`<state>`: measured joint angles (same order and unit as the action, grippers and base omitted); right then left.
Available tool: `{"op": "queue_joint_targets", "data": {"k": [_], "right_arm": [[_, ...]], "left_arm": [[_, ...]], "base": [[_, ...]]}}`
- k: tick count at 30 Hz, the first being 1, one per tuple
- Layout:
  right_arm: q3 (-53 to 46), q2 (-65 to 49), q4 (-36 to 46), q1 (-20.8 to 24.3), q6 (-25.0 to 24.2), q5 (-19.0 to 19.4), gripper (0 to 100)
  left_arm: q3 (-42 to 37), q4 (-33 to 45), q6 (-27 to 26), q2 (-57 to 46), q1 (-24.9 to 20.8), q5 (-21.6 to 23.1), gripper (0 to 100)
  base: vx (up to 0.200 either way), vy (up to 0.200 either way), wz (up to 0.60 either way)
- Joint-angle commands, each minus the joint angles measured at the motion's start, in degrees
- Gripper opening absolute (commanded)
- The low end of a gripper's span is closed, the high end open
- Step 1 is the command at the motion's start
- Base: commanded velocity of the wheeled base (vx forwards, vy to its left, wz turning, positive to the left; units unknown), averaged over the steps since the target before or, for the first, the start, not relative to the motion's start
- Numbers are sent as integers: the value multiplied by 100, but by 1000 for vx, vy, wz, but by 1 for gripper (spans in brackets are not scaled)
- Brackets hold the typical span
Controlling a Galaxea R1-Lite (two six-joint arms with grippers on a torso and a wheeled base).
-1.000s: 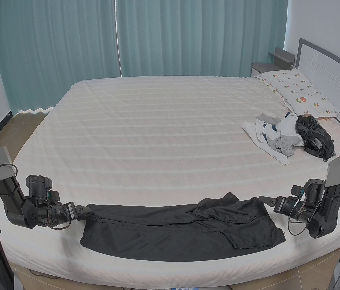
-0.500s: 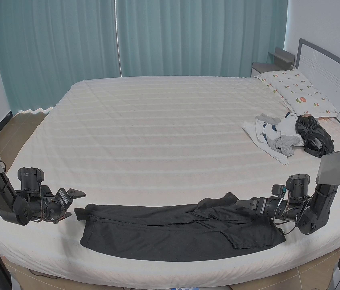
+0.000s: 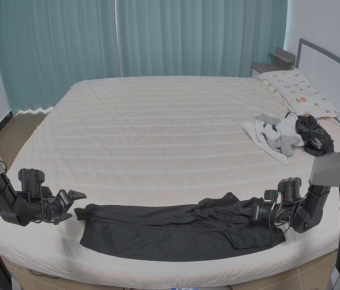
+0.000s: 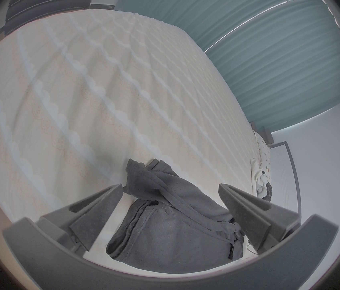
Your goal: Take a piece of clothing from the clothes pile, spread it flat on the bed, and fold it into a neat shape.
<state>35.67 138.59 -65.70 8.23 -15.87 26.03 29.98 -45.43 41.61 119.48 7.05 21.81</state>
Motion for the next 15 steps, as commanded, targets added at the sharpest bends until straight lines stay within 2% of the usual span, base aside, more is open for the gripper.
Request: {"op": "queue_joint_targets", "data": {"k": [1,6,11,15], "right_arm": [[-43,10,-5,-58,-4,-1,0],[-210,-280,-93,-296,-4,43,0],[-631,-799,-93,-638,5,491,0],[-754,-975,-93,-858,58,561,0]], "left_arm": [[-9,-1,-3,31,-1,-1,100],[-9,-1,-21,93,-1,-10,100],[-62,-1,-21,119,-125,-19,100],[-106,-1,-83,146,-204,-28,100]], "base": [[0,0,0],[0,0,0],[0,0,0],[0,0,0]]}}
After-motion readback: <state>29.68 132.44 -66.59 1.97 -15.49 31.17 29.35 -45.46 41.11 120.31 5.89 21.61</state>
